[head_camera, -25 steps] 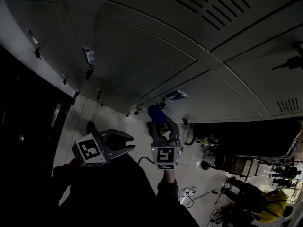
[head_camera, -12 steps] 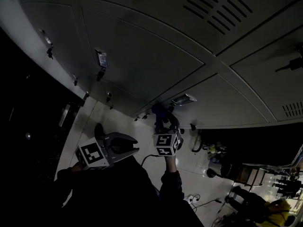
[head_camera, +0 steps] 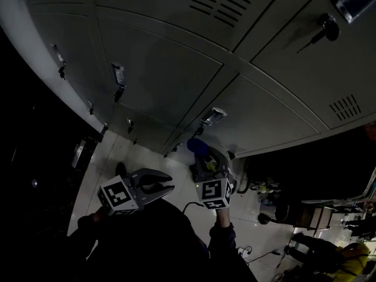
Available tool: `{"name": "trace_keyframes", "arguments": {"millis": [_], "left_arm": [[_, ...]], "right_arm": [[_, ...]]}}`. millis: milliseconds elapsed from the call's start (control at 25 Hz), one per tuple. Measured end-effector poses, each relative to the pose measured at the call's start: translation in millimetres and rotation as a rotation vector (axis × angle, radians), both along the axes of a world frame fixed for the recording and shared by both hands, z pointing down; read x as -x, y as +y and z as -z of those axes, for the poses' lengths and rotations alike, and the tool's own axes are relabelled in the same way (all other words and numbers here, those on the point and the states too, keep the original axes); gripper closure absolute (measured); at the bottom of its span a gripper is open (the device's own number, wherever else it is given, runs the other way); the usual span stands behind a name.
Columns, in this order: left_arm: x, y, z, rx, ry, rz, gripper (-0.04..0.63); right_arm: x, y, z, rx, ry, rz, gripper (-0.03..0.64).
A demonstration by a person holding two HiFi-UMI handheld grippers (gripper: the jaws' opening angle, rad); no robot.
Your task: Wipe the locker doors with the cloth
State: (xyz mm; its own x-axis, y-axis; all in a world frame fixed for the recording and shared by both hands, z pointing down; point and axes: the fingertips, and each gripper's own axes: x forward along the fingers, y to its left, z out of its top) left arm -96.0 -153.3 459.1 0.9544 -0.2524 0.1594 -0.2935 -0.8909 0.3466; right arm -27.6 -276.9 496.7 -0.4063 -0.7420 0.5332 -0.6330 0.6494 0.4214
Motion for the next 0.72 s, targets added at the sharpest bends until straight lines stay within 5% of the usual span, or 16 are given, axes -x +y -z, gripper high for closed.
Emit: {"name": "trace_keyframes", "arguments": {"millis": [360, 720], "left_arm": [[-41, 6, 14, -0.039, 0.058, -0.069, 0.523], [-38, -3, 18, -0.086, 0.076, -0.089, 0.523]], "right_arm": [[-29, 7, 190, -0.37, 0.067, -0.005, 0.497], [-35, -8, 285, -0.611, 0.101, -0.09, 0.492]]}}
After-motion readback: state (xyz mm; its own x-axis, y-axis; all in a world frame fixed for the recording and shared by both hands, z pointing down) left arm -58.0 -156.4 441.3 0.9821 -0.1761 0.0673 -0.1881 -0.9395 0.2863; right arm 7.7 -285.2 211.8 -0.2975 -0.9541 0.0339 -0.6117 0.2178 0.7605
